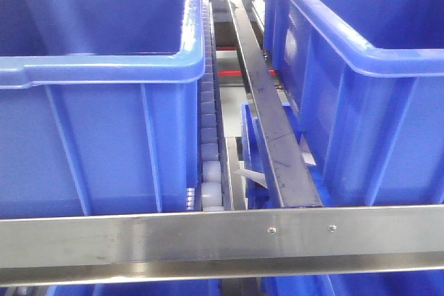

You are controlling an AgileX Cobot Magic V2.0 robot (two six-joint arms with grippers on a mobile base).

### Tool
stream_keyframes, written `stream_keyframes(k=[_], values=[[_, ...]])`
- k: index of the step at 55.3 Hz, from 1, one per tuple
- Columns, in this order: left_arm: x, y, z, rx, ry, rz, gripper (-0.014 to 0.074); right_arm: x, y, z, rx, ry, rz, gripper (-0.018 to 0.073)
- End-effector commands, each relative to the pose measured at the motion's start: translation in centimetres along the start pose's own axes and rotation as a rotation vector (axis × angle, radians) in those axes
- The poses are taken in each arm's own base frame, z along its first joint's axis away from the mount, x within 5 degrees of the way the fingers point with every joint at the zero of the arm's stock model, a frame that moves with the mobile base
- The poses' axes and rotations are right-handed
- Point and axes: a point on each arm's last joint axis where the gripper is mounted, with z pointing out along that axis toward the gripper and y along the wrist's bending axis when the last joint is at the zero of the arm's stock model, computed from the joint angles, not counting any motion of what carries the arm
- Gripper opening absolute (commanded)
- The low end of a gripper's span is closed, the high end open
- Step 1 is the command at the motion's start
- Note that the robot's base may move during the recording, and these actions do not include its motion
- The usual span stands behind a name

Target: Pick and sort blue part to right shelf

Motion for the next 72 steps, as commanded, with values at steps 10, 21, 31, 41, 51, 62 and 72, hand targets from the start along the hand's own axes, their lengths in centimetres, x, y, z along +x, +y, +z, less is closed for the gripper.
stream_keyframes(k=[10,21,31,41,51,62,72], values=[[-1.5,-0.2,-0.2,0.025,-0.097,0.001,0.0124,-1.5,-0.1,-0.4,0.017,-0.119,-0.006,0.0088],[-1.4,-0.2,-0.2,0.025,-0.095,0.001,0.0124,-1.5,-0.1,-0.4,0.017,-0.119,-0.006,0.0088],[-1.0,-0.3,-0.1,0.024,-0.063,-0.022,0.0124,-1.5,-0.1,-0.4,0.017,-0.119,-0.006,0.0088],[0.9,-0.8,0.5,-0.015,-0.080,-0.027,0.0124,-1.5,-0.1,-0.4,0.017,-0.119,-0.006,0.0088],[4.5,-0.9,1.5,-0.081,-0.182,-0.066,0.0124,-1.5,-0.1,-0.4,0.017,-0.119,-0.006,0.0088],[8.3,-1.1,3.1,-0.064,-0.230,-0.082,0.0124,-1.5,-0.1,-0.5,0.017,-0.121,-0.007,0.0088],[9.0,-1.1,3.3,-0.066,-0.211,-0.084,0.0124,-1.5,-0.1,-0.5,0.017,-0.121,-0.007,0.0088]])
